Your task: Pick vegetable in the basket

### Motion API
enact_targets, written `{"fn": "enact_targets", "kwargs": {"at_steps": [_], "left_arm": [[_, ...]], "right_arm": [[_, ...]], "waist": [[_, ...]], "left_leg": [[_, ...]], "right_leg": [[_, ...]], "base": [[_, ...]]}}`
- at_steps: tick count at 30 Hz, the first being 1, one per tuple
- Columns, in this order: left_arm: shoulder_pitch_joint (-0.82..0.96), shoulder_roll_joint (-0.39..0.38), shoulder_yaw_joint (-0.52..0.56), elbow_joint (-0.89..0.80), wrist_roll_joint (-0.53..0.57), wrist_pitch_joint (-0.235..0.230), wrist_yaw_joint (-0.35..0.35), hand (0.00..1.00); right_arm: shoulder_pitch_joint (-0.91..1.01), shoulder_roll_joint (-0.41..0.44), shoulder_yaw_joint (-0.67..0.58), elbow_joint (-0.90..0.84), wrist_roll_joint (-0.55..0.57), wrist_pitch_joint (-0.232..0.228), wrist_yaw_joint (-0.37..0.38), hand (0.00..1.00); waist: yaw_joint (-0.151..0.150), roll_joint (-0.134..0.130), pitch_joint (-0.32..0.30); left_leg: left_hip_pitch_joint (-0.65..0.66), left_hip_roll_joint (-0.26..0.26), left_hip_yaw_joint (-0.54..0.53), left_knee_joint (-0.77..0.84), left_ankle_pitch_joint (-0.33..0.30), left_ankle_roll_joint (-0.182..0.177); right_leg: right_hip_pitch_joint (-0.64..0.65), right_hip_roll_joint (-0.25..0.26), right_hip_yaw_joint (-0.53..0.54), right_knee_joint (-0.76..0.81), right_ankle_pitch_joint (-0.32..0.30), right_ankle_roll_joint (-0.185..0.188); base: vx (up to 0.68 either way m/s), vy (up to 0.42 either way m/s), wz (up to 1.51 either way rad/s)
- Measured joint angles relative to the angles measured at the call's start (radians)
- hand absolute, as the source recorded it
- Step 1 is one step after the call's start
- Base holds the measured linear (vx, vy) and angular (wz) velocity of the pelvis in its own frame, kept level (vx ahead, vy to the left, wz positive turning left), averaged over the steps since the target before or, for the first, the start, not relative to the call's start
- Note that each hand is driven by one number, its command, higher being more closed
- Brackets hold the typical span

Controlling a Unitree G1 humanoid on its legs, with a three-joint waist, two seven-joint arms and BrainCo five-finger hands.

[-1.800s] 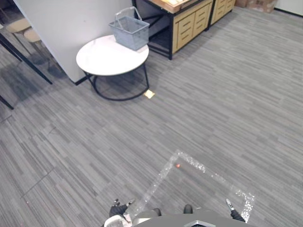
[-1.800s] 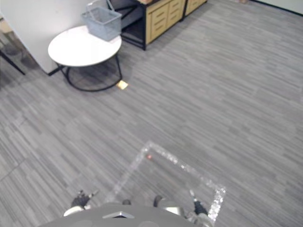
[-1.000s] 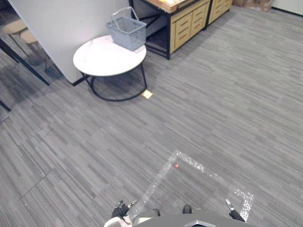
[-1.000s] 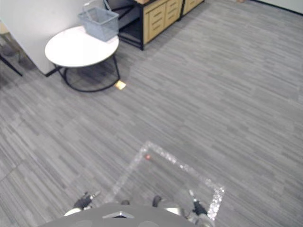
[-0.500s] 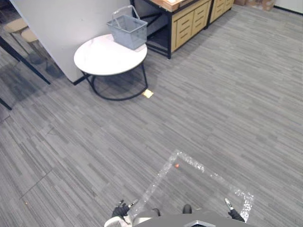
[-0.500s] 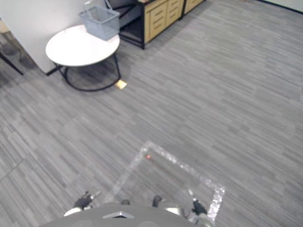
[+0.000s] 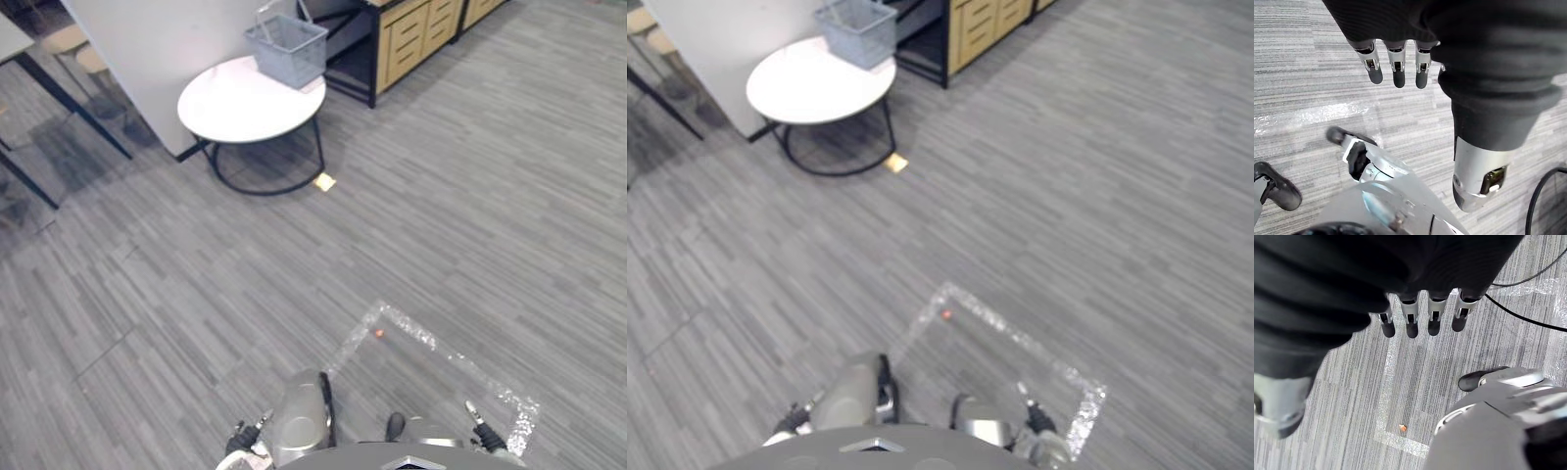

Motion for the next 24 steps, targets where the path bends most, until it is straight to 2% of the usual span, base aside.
{"fn": "enact_targets", "kwargs": {"at_steps": [2, 3, 5, 6, 7, 8, 9, 10, 11, 12, 13, 14, 15, 16, 17, 18, 19, 20, 21, 22, 24], "left_arm": [[0.015, -0.008, 0.007, -0.005, 0.002, 0.000, 0.002, 0.00], [0.018, -0.011, 0.010, -0.005, 0.002, 0.000, 0.004, 0.00], [0.033, -0.018, 0.010, 0.014, 0.003, 0.003, 0.007, 0.00], [0.039, -0.012, 0.014, 0.021, 0.003, 0.006, 0.007, 0.00], [0.048, 0.006, 0.014, 0.033, 0.007, 0.009, 0.007, 0.00], [0.054, 0.018, 0.012, 0.034, 0.024, 0.008, 0.009, 0.00], [0.046, 0.043, -0.001, 0.037, 0.052, 0.011, 0.011, 0.00], [0.035, 0.051, -0.019, 0.033, 0.082, 0.012, 0.011, 0.00], [0.030, 0.055, -0.032, 0.030, 0.093, 0.011, 0.011, 0.00], [0.028, 0.068, -0.063, 0.024, 0.120, 0.013, 0.010, 0.00], [0.031, 0.077, -0.095, 0.016, 0.122, 0.015, 0.011, 0.00], [0.032, 0.082, -0.114, 0.012, 0.121, 0.017, 0.011, 0.00], [0.029, 0.093, -0.149, -0.003, 0.121, 0.021, 0.011, 0.00], [0.016, 0.101, -0.176, -0.012, 0.122, 0.022, 0.011, 0.00], [0.005, 0.105, -0.188, -0.011, 0.122, 0.022, 0.012, 0.00], [-0.015, 0.110, -0.203, -0.011, 0.126, 0.020, 0.014, 0.00], [-0.031, 0.111, -0.208, -0.007, 0.134, 0.021, 0.017, 0.00], [-0.040, 0.109, -0.207, -0.007, 0.139, 0.021, 0.019, 0.00], [-0.053, 0.105, -0.206, -0.008, 0.141, 0.020, 0.019, 0.00], [-0.063, 0.102, -0.204, -0.008, 0.141, 0.020, 0.019, 0.00], [-0.084, 0.063, -0.181, -0.017, 0.141, 0.021, 0.021, 0.00]], "right_arm": [[-0.026, 0.004, 0.026, -0.041, -0.001, -0.002, -0.002, 0.00], [-0.030, 0.002, 0.036, -0.049, -0.001, -0.004, -0.002, 0.00], [-0.051, 0.002, 0.039, -0.054, -0.001, -0.012, -0.002, 0.00], [-0.057, 0.004, 0.039, -0.052, -0.001, -0.012, -0.002, 0.00], [-0.065, 0.021, 0.040, -0.032, -0.002, -0.012, 0.000, 0.00], [-0.073, 0.033, 0.040, -0.019, -0.002, -0.012, 0.001, 0.00], [-0.081, 0.054, 0.040, -0.014, -0.003, -0.013, 0.002, 0.00], [-0.085, 0.062, 0.038, -0.012, -0.005, -0.012, 0.004, 0.00], [-0.084, 0.063, 0.038, -0.007, -0.006, -0.012, 0.004, 0.00], [-0.083, 0.063, 0.039, 0.004, -0.008, -0.011, 0.005, 0.00], [-0.078, 0.063, 0.041, 0.004, -0.024, -0.012, 0.004, 0.00], [-0.074, 0.066, 0.041, 0.003, -0.027, -0.014, 0.006, 0.00], [-0.069, 0.061, 0.043, -0.016, -0.036, -0.021, 0.005, 0.00], [-0.064, 0.056, 0.044, -0.025, -0.040, -0.027, 0.011, 0.00], [-0.063, 0.054, 0.042, -0.029, -0.040, -0.030, 0.011, 0.00], [-0.057, 0.048, 0.038, -0.037, -0.040, -0.035, 0.011, 0.00], [-0.055, 0.038, 0.031, -0.036, -0.040, -0.035, 0.011, 0.00], [-0.053, 0.034, 0.024, -0.035, -0.040, -0.035, 0.010, 0.00], [-0.042, 0.033, -0.001, -0.035, -0.041, -0.034, 0.010, 0.00], [-0.039, 0.034, -0.010, -0.035, -0.040, -0.032, 0.010, 0.00], [-0.007, 0.034, -0.039, -0.036, -0.040, -0.029, 0.010, 0.00]], "waist": [[0.004, 0.015, -0.001], [0.006, 0.021, 0.000], [0.026, 0.030, -0.006], [0.027, 0.027, -0.012], [0.041, -0.017, -0.032], [0.049, -0.044, -0.050], [0.043, -0.067, -0.066], [0.036, -0.070, -0.069], [0.034, -0.071, -0.069], [0.030, -0.073, -0.069], [0.028, -0.076, -0.067], [0.023, -0.075, -0.067], [-0.002, -0.067, -0.060], [-0.013, -0.068, -0.056], [-0.013, -0.069, -0.053], [-0.016, -0.068, -0.051], [-0.025, -0.066, -0.048], [-0.033, -0.063, -0.046], [-0.049, -0.056, -0.041], [-0.056, -0.051, -0.036], [-0.060, -0.011, -0.009]], "left_leg": [[0.019, 0.022, -0.025, -0.391, 0.069, -0.008], [0.018, 0.034, -0.025, -0.436, 0.073, -0.009], [0.021, 0.057, -0.021, -0.441, 0.078, -0.007], [0.019, 0.044, -0.014, -0.409, 0.134, -0.007], [0.010, -0.008, 0.002, -0.350, 0.153, 0.001], [0.006, -0.034, 0.016, -0.338, 0.151, 0.002], [0.007, -0.077, 0.034, -0.330, 0.120, 0.039], [0.032, -0.112, 0.039, -0.339, 0.098, 0.067], [0.053, -0.126, 0.042, -0.344, 0.086, 0.074], [0.113, -0.154, 0.053, -0.364, 0.056, 0.087], [0.185, -0.176, 0.068, -0.393, 0.028, 0.103], [0.220, -0.185, 0.069, -0.407, 0.016, 0.109], [0.285, -0.202, 0.056, -0.425, -0.007, 0.118], [0.358, -0.213, 0.043, -0.451, -0.031, 0.134], [0.393, -0.217, 0.039, -0.463, -0.042, 0.136], [0.445, -0.217, 0.033, -0.470, -0.067, 0.144], [0.488, -0.218, 0.023, -0.471, -0.092, 0.158], [0.506, -0.218, 0.011, -0.473, -0.104, 0.164], [0.541, -0.214, -0.008, -0.479, -0.124, 0.166], [0.553, -0.211, -0.020, -0.479, -0.131, 0.160], [0.628, -0.176, -0.047, -0.494, -0.178, 0.133]], "right_leg": [[-0.002, -0.006, 0.000, -0.001, -0.024, 0.036], [0.000, -0.007, 0.002, 0.001, -0.035, 0.045], [0.039, -0.033, 0.033, 0.006, -0.083, 0.093], [0.053, -0.054, 0.042, 0.008, -0.100, 0.102], [0.057, -0.116, 0.064, 0.021, -0.129, 0.091], [0.045, -0.145, 0.082, 0.047, -0.133, 0.079], [-0.002, -0.177, 0.123, 0.165, -0.115, 0.093], [-0.057, -0.200, 0.154, 0.285, -0.062, 0.100], [-0.072, -0.210, 0.177, 0.342, -0.030, 0.102], [-0.118, -0.229, 0.210, 0.492, 0.056, 0.109], [-0.185, -0.254, 0.219, 0.662, 0.196, 0.108], [-0.214, -0.261, 0.220, 0.751, 0.250, 0.116], [-0.278, -0.257, 0.196, 0.934, 0.247, 0.115], [-0.325, -0.243, 0.161, 1.054, 0.198, 0.088], [-0.346, -0.231, 0.139, 1.089, 0.153, 0.086], [-0.391, -0.214, 0.079, 1.115, 0.068, 0.067], [-0.430, -0.210, 0.001, 1.084, 0.008, 0.040], [-0.445, -0.209, -0.037, 1.050, -0.014, 0.034], [-0.476, -0.206, -0.102, 0.950, -0.031, 0.022], [-0.488, -0.205, -0.129, 0.888, -0.031, 0.022], [-0.529, -0.173, -0.172, 0.589, -0.011, 0.039]], "base": [[0.23, 0.241, -0.02], [0.30, 0.324, -0.14], [0.50, 0.514, -0.27], [0.60, 0.554, -0.40], [0.41, 0.327, -0.40], [0.56, 0.342, -0.30], [0.57, 0.295, 0.03], [0.58, 0.304, 0.21], [0.53, 0.309, 0.18], [0.49, 0.285, -0.06], [0.47, 0.263, -0.10], [0.43, 0.227, -0.04], [0.45, 0.184, 0.14], [0.55, 0.181, 0.16], [0.47, 0.116, 0.12], [0.54, 0.070, 0.15], [0.43, 0.023, 0.23], [0.55, -0.008, 0.43], [0.39, -0.036, 0.50], [0.53, -0.070, 0.58], [0.59, -0.112, 0.40]]}}
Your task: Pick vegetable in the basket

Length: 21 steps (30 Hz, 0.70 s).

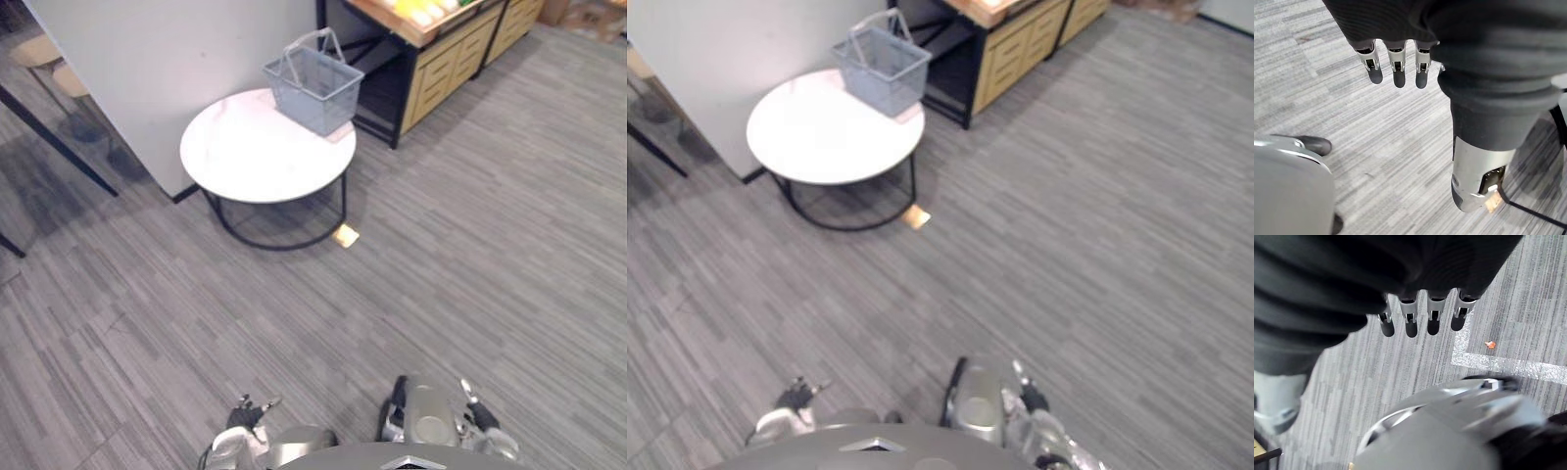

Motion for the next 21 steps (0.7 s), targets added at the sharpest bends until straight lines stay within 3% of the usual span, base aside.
{"fn": "enact_targets", "kwargs": {"at_steps": [1, 2, 3, 5, 6, 7, 8, 9, 10, 11, 12, 13, 14, 15, 17, 19, 21], "left_arm": [[-0.003, -0.011, 0.004, -0.003, 0.000, 0.000, 0.000, 0.00], [-0.016, -0.038, 0.035, -0.008, 0.000, -0.002, -0.001, 0.00], [-0.024, -0.052, 0.058, -0.008, 0.000, -0.002, -0.001, 0.00], [-0.017, -0.066, 0.112, -0.009, 0.000, -0.007, -0.003, 0.00], [-0.016, -0.074, 0.151, 0.003, -0.001, -0.014, -0.001, 0.00], [-0.015, -0.086, 0.162, 0.007, -0.001, -0.015, 0.000, 0.00], [-0.015, -0.101, 0.173, 0.008, 0.000, -0.015, 0.001, 0.00], [-0.012, -0.118, 0.193, 0.011, 0.000, -0.016, 0.005, 0.00], [-0.012, -0.121, 0.203, 0.011, -0.001, -0.015, 0.005, 0.00], [-0.014, -0.122, 0.212, 0.011, -0.001, -0.015, 0.006, 0.00], [-0.014, -0.122, 0.222, 0.011, -0.003, -0.015, 0.009, 0.00], [-0.013, -0.118, 0.222, 0.010, -0.021, -0.016, 0.009, 0.00], [-0.013, -0.114, 0.228, 0.005, -0.041, -0.016, 0.009, 0.00], [-0.010, -0.107, 0.230, -0.008, -0.065, -0.020, 0.010, 0.00], [-0.006, -0.100, 0.228, -0.033, -0.080, -0.032, 0.010, 0.00], [-0.006, -0.102, 0.214, -0.050, -0.100, -0.045, 0.010, 0.00], [-0.005, -0.102, 0.199, -0.061, -0.120, -0.061, 0.012, 0.00]], "right_arm": [[0.005, 0.001, -0.008, -0.003, 0.002, 0.001, 0.000, 0.00], [0.015, 0.004, -0.011, -0.017, 0.002, 0.003, -0.002, 0.00], [0.018, 0.010, -0.016, -0.025, 0.001, 0.003, -0.002, 0.00], [0.032, 0.026, -0.018, -0.039, 0.001, 0.008, -0.004, 0.00], [0.040, 0.030, -0.021, -0.042, 0.000, 0.013, -0.003, 0.00], [0.042, 0.029, -0.023, -0.049, 0.000, 0.012, -0.002, 0.00], [0.049, 0.027, -0.032, -0.063, 0.000, 0.011, -0.001, 0.00], [0.049, 0.014, -0.051, -0.064, 0.000, 0.008, 0.001, 0.00], [0.046, 0.007, -0.065, -0.063, -0.001, 0.008, 0.002, 0.00], [0.045, 0.008, -0.072, -0.062, -0.001, 0.010, 0.002, 0.00], [0.044, 0.009, -0.074, -0.059, -0.002, 0.012, 0.002, 0.00], [0.044, 0.004, -0.070, -0.055, -0.002, 0.018, -0.002, 0.00], [0.041, 0.005, -0.062, -0.056, -0.002, 0.017, -0.006, 0.00], [0.037, 0.005, -0.031, -0.058, -0.001, 0.017, -0.011, 0.00], [0.022, -0.003, 0.013, -0.060, 0.000, 0.015, -0.013, 0.00], [-0.013, -0.013, 0.035, -0.053, 0.000, 0.014, -0.013, 0.00], [-0.036, -0.007, 0.041, -0.042, 0.001, 0.013, -0.013, 0.00]], "waist": [[0.000, 0.010, 0.004], [-0.002, 0.014, 0.009], [-0.003, 0.008, 0.013], [0.000, -0.012, 0.014], [0.000, -0.014, 0.012], [0.000, -0.005, 0.007], [-0.001, 0.010, 0.006], [0.002, 0.049, -0.009], [-0.002, 0.060, -0.015], [-0.005, 0.063, -0.015], [-0.005, 0.063, -0.012], [0.000, 0.062, 0.001], [0.003, 0.066, 0.006], [0.008, 0.037, 0.022], [0.013, 0.027, 0.020], [0.030, 0.032, 0.022], [0.058, 0.031, 0.022]], "left_leg": [[0.012, 0.013, -0.004, -0.006, -0.008, -0.009], [0.042, 0.038, -0.003, -0.025, -0.027, -0.036], [0.069, 0.051, -0.004, -0.039, -0.038, -0.052], [0.117, 0.067, -0.002, -0.044, -0.058, -0.056], [0.157, 0.100, 0.002, -0.005, -0.054, -0.062], [0.155, 0.116, 0.000, 0.035, -0.043, -0.080], [0.153, 0.143, -0.002, 0.090, -0.014, -0.095], [0.113, 0.191, -0.013, 0.213, 0.064, -0.123], [0.056, 0.210, -0.044, 0.326, 0.139, -0.138], [0.012, 0.217, -0.071, 0.421, 0.221, -0.162], [-0.053, 0.225, -0.108, 0.554, 0.370, -0.215], [-0.172, 0.274, -0.079, 0.837, 0.392, -0.255], [-0.203, 0.292, -0.051, 0.924, 0.366, -0.246], [-0.269, 0.302, -0.002, 1.036, 0.287, -0.217], [-0.391, 0.284, 0.052, 1.068, 0.199, -0.184], [-0.509, 0.262, 0.109, 0.962, 0.118, -0.166], [-0.553, 0.219, 0.179, 0.633, 0.099, -0.143]], "right_leg": [[-0.009, 0.012, -0.001, -0.100, 0.014, 0.015], [-0.026, 0.031, 0.015, -0.344, 0.091, 0.026], [-0.032, 0.036, 0.030, -0.459, 0.133, 0.037], [-0.030, 0.030, 0.054, -0.517, 0.143, 0.043], [-0.047, 0.025, 0.047, -0.392, 0.261, 0.020], [-0.059, 0.028, 0.045, -0.326, 0.262, 0.018], [-0.066, 0.041, 0.039, -0.249, 0.234, -0.029], [-0.056, 0.079, 0.019, -0.186, 0.151, -0.079], [-0.039, 0.092, 0.009, -0.172, 0.110, -0.085], [-0.016, 0.099, 0.002, -0.171, 0.084, -0.088], [0.031, 0.110, -0.003, -0.182, 0.055, -0.096], [0.140, 0.143, -0.011, -0.229, 0.022, -0.104], [0.197, 0.153, -0.011, -0.254, 0.012, -0.108], [0.297, 0.161, -0.010, -0.306, -0.008, -0.106], [0.410, 0.166, -0.008, -0.386, -0.034, -0.099], [0.486, 0.170, 0.003, -0.447, -0.031, -0.064], [0.581, 0.165, 0.017, -0.523, -0.037, -0.034]], "base": [[0.62, -0.163, 0.36], [0.65, -0.202, 0.32], [0.67, -0.218, 0.29], [0.72, -0.269, 0.20], [0.91, -0.394, 0.16], [0.78, -0.366, 0.06], [0.93, -0.472, -0.09], [0.77, -0.390, -0.11], [0.75, -0.375, -0.09], [0.59, -0.241, 0.06], [0.74, -0.267, 0.05], [0.85, -0.287, 0.00], [0.75, -0.244, 0.00], [0.65, -0.195, 0.01], [0.46, -0.101, -0.01], [0.40, -0.008, -0.22], [0.55, 0.083, -0.32]]}}
